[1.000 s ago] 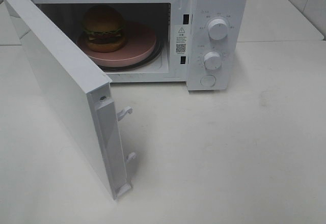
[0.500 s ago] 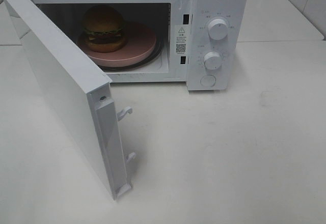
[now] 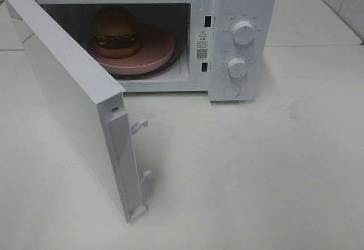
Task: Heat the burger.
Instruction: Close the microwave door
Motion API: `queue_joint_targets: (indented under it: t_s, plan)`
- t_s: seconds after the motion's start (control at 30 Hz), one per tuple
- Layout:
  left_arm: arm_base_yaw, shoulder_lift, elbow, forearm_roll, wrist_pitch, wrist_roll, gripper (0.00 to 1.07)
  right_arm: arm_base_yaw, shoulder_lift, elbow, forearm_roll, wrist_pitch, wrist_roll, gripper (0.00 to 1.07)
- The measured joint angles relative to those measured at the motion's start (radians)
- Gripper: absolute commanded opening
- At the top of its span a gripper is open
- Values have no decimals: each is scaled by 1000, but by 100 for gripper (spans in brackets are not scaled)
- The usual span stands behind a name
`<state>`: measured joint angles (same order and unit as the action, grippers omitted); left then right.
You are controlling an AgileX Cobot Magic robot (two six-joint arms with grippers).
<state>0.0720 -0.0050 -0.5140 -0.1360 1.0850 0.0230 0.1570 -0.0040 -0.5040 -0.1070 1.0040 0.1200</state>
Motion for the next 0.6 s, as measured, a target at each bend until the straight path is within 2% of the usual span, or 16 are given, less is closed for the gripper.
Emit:
queue_joint_targets:
  t_s: [0.6]
  plan:
    - [0, 0, 0, 0, 0, 0, 98, 0, 0, 0, 0, 0, 0, 76]
